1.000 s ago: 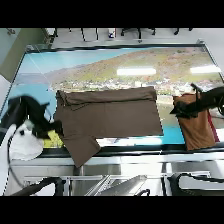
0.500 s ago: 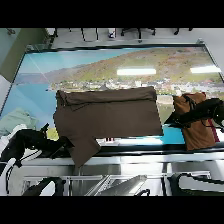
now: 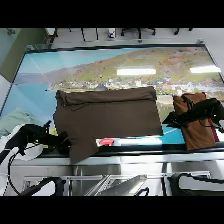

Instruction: Fold the shirts.

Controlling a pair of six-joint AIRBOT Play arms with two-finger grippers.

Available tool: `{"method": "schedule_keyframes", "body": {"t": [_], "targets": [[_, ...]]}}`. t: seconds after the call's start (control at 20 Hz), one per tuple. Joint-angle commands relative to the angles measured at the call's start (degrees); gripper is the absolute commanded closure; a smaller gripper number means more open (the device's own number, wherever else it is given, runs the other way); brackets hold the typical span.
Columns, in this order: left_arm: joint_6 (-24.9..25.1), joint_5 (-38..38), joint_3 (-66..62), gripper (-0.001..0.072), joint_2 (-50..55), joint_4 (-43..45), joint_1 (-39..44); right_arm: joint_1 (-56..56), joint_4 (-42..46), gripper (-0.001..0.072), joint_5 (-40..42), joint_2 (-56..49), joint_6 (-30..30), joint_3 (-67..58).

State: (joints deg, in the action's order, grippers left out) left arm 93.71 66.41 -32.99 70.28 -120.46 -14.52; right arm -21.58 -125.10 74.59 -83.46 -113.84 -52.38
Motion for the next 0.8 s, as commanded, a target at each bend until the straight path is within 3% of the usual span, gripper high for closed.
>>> {"method": "schedule_keyframes", "body": {"t": [0.0,0.45,0.5,0.55,0.6,0.75], "targets": [[0.3,1.7,-4.2,0.0692,-2.0,-1.1,0.0,1.1,-0.1,0.0272,0.0,-1.9,0.0,0.1],[0.3,4.7,-4.9,0.0692,-8.9,-1.1,0.0,7.1,-1.2,0.028,0.1,-7.5,0.3,0.3],[0.3,5.3,-4.9,0.0691,-10.2,-1.0,0.0,8.3,-2.8,0.0319,0.1,-7.9,-0.8,0.3],[0.3,6.1,-4.9,0.0692,-11.6,-1.0,0.0,9.2,-4.2,0.06,0.2,-7.9,-2.0,0.3],[0.3,7.4,-4.9,0.0692,-13.4,-0.5,0.0,9.7,-4.9,0.0694,0.2,-7.6,-2.3,0.2],[-1.3,13.7,-4.9,0.0692,-18.8,4.3,0.0,8.6,-1.6,0.0694,0.4,-4.6,-0.9,0.2]]}}
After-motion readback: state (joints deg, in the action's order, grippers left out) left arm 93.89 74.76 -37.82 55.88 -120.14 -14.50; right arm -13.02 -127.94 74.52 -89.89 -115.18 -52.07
